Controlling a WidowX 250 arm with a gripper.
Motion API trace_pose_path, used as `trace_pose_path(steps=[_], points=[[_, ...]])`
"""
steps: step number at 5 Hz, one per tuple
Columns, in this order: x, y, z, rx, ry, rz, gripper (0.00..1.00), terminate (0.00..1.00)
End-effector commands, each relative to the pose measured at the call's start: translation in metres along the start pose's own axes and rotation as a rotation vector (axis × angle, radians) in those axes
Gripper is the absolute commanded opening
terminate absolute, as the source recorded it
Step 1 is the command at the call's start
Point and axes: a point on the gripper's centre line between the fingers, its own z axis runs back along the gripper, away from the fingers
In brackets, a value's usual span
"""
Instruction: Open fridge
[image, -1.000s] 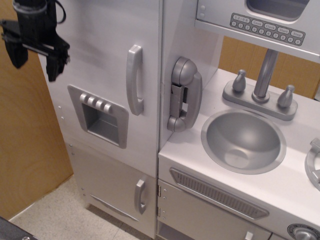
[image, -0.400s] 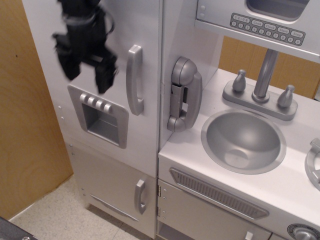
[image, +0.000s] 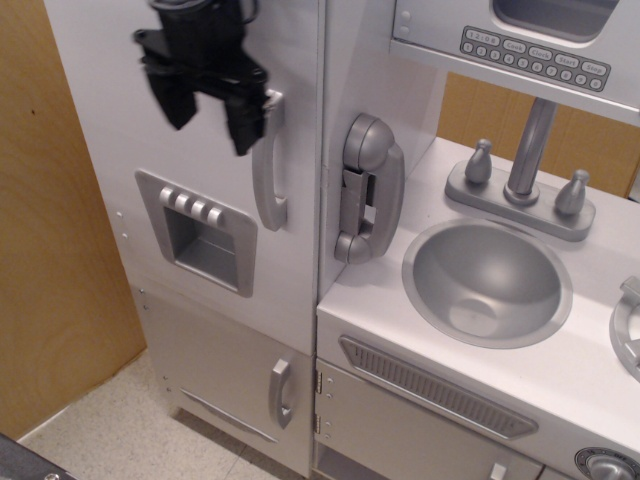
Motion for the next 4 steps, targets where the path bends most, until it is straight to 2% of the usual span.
trace_pose_path(steps=[1, 2, 3, 4], points=[[0.016, -0.001, 0.014, 0.014, -0.113, -0.005, 1.00, 0.00], [0.018, -0.011, 0.002, -0.016, -0.118, -0.011, 1.00, 0.00], [0.016, -0.021, -0.005, -0.017, -0.149, -0.022, 1.00, 0.00], [0.016, -0.026, -0.016, 0.026, -0.211, -0.020, 1.00, 0.00]])
